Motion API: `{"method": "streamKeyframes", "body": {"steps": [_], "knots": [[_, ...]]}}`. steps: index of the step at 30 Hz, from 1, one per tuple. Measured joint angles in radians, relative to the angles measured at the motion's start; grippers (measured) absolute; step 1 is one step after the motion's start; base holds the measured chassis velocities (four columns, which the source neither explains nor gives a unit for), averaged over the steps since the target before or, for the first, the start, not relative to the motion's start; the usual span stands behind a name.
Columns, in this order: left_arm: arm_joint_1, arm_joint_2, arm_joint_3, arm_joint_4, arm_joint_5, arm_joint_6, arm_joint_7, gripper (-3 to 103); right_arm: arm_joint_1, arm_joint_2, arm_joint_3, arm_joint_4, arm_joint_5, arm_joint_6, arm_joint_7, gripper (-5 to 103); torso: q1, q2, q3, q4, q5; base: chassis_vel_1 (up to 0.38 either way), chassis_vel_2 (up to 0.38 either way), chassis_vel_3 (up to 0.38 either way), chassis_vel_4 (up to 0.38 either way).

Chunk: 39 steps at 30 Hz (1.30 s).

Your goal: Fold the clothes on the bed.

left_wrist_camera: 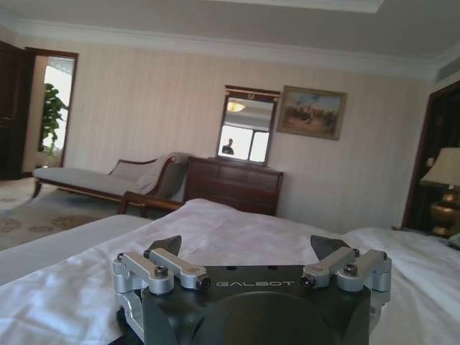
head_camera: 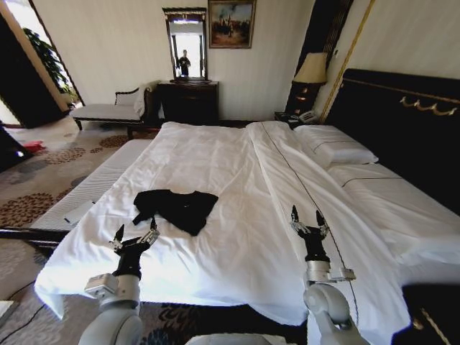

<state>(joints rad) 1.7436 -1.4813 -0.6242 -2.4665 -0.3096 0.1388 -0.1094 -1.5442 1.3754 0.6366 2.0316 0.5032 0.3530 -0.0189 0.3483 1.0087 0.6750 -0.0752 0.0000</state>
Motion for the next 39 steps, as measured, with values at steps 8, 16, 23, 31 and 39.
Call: {"method": "streamKeyframes", "body": {"steps": [8,16,23,31,39], "knots": [[-0.042,0.034,-0.02,0.043,-0.09,-0.066,0.133,100,-0.008,0.008,-0.004,0.013,-0.006,0.0,-0.001,100,0.0,0.0,0.0,0.0,-0.0002,0.041,0.105,-0.039,-0.094],[-0.049,0.058,-0.022,0.051,-0.151,-0.088,0.193,100,-0.025,0.01,0.014,0.028,-0.007,0.001,-0.001,100,0.0,0.0,0.0,-0.0001,-0.0002,0.027,0.08,-0.042,-0.083],[-0.042,0.08,-0.031,0.039,-0.149,-0.089,0.196,100,-0.028,0.023,0.015,0.03,-0.015,0.001,-0.001,100,0.0,0.0,0.0,0.0002,-0.0001,0.026,0.072,-0.027,-0.071],[-0.036,0.107,-0.05,0.011,-0.149,-0.085,0.182,100,-0.049,0.036,0.022,0.038,-0.026,0.0,-0.006,100,0.0,0.0,0.0,-0.0001,0.0,0.036,0.077,-0.027,-0.061],[-0.036,0.113,-0.048,0.004,-0.145,-0.082,0.168,100,-0.052,0.048,0.026,0.037,-0.037,0.001,-0.012,100,0.0,0.0,0.0,0.0,-0.0001,0.037,0.072,-0.03,-0.073]]}}
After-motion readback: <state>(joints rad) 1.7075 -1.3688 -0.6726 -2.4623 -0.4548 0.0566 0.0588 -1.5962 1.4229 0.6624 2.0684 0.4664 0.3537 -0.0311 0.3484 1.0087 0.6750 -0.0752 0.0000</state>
